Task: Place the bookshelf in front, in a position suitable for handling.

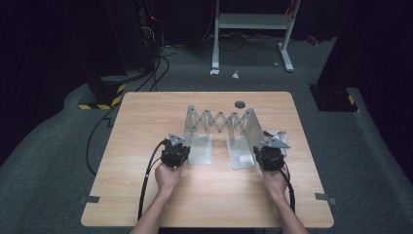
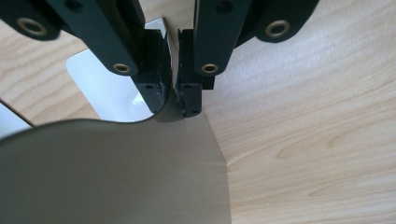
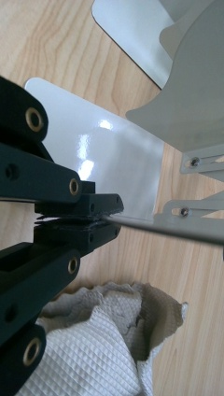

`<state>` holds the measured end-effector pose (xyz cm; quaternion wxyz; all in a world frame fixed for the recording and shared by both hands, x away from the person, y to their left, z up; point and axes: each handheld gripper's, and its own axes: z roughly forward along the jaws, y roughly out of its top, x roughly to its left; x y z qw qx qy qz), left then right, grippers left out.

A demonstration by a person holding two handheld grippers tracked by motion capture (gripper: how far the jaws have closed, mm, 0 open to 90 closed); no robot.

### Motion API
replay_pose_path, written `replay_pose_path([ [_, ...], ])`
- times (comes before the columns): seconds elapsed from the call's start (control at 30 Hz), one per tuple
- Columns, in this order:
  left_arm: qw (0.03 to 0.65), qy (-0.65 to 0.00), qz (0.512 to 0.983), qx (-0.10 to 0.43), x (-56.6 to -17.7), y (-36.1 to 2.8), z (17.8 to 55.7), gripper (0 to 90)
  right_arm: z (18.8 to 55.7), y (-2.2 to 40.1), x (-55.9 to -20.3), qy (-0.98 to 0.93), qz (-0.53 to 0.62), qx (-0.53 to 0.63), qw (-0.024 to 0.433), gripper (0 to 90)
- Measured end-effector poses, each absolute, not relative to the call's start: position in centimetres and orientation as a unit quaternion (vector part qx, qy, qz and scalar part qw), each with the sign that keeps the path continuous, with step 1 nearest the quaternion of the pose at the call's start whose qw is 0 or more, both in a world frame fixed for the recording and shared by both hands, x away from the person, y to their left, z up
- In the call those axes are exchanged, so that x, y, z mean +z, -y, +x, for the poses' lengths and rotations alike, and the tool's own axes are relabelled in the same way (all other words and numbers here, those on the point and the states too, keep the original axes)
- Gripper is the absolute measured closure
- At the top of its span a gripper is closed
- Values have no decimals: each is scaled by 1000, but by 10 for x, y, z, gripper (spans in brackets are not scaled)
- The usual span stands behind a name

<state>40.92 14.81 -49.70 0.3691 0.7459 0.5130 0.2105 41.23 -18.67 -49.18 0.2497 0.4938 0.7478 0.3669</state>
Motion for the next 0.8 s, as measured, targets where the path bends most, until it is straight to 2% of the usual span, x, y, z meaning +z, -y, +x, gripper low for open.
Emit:
replay_pose_path([
  [0.47,373,-509,747,212,-498,-158,393,837,396,176,-492,-757,480,370,245,850],
  [0.8,378,-515,737,223,-501,-162,398,834,403,167,-492,-765,468,371,242,822],
])
